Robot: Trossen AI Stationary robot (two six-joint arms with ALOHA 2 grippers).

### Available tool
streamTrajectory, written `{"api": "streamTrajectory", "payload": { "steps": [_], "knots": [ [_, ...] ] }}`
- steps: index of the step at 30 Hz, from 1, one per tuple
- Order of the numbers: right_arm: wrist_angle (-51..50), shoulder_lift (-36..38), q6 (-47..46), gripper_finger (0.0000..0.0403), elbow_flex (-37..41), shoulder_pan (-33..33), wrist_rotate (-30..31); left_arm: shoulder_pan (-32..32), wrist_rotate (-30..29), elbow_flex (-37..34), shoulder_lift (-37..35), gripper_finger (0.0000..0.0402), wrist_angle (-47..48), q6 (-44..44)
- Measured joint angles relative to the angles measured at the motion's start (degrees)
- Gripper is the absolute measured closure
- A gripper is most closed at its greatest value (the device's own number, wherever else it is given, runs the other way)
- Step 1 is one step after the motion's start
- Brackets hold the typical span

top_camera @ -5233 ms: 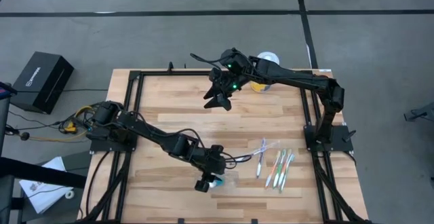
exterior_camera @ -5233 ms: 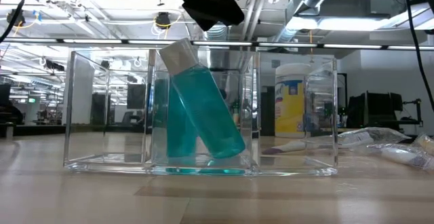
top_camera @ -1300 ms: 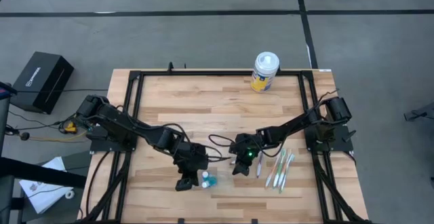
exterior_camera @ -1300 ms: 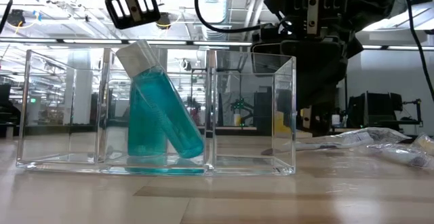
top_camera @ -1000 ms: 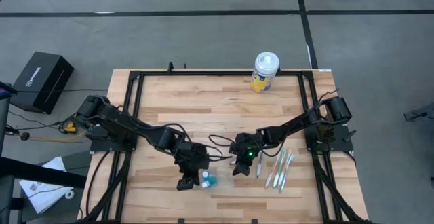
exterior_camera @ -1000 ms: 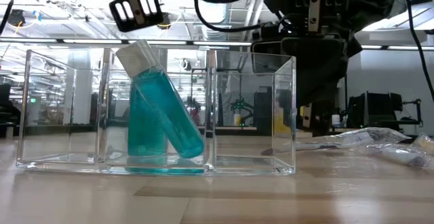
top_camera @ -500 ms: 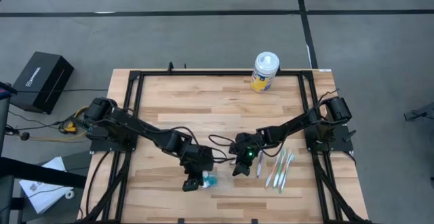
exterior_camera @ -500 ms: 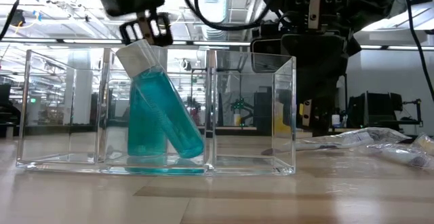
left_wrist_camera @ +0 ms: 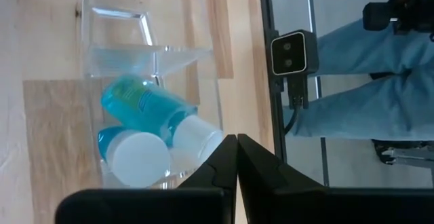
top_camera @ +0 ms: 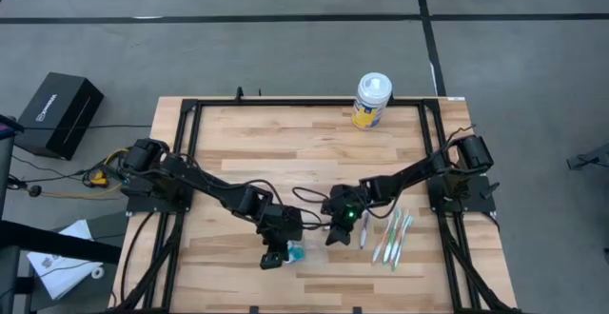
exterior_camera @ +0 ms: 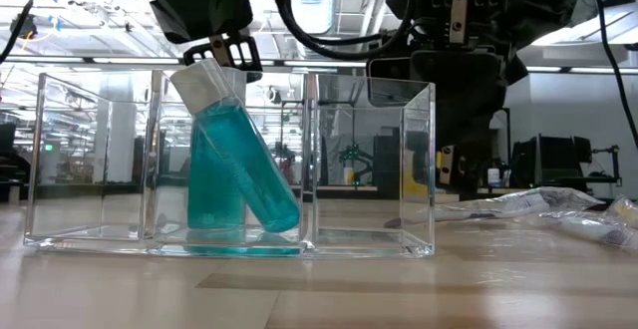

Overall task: Pick & Place toothbrushing station
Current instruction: Move the transparent organizer to the center of the table

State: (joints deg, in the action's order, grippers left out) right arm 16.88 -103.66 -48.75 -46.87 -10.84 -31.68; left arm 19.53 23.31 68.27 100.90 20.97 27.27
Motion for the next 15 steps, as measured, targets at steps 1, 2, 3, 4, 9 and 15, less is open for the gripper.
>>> {"api": "streamTrajectory", "payload": {
  "steps": [1, 2, 3, 4, 9, 15],
  "knots": [
    [0.0, 0.0, 0.11, 0.0403, 0.0, 0.19, -0.03, 0.0, 0.01, 0.0, 0.0, 0.0399, -0.13, 0.0],
    [-0.02, 0.0, 0.17, 0.0403, 0.0, 0.19, -0.07, 0.0, 0.0, 0.0, 0.0, 0.0399, -0.2, 0.0],
    [0.0, 0.0, 0.31, 0.0403, 0.0, 0.32, -0.15, 0.0, -0.02, 0.0, 0.0, 0.0399, -0.18, 0.0],
    [-0.02, 0.0, 0.52, 0.0403, 0.0, 0.52, -0.24, 0.0, -0.1, 0.0, 0.0, 0.0399, -0.29, -0.02],
    [-0.01, 0.0, 0.94, 0.0403, 0.0, 0.91, -1.26, -0.35, -0.46, 0.0, 0.0, 0.0399, -0.5, -0.02],
    [-0.02, 0.0, 1.17, 0.0403, 0.0, 0.99, -1.51, -0.37, -0.02, 0.0, 0.0, 0.0399, 0.12, 0.99]
  ]
}}
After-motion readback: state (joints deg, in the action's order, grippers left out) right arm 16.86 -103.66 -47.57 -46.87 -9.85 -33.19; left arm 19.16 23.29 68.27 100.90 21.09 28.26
